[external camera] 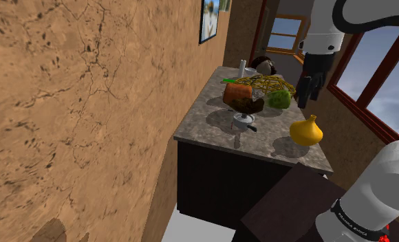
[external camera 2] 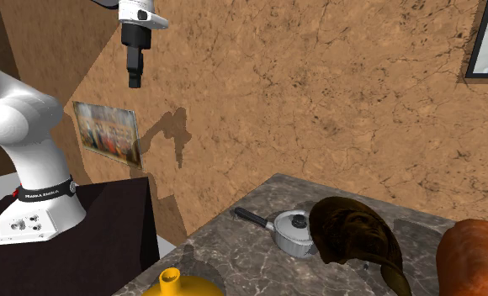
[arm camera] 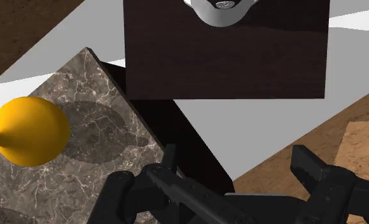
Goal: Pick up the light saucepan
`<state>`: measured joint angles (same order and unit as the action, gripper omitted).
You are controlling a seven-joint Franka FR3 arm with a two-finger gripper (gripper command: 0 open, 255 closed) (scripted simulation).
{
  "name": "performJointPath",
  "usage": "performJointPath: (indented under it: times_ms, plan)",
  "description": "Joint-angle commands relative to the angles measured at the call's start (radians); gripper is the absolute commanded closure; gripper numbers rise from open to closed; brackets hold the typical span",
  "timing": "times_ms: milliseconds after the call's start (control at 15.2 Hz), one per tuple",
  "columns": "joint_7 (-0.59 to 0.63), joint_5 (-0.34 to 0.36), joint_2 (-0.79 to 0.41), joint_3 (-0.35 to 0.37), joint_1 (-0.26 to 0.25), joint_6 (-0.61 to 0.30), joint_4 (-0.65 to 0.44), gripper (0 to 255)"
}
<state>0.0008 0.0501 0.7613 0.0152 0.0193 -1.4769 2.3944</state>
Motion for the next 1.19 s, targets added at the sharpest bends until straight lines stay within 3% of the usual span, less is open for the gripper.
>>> performJointPath:
  times_ms: [0,528,1122]
  plan:
    - [0.000,0.000,0.000,0.000,0.000,0.000,0.000,0]
    - [0.046,0.031,-0.237,-0.032,0.050,-0.256,0.012,0]
    - [0.095,0.056,-0.552,-0.073,0.100,-0.493,-0.076,0]
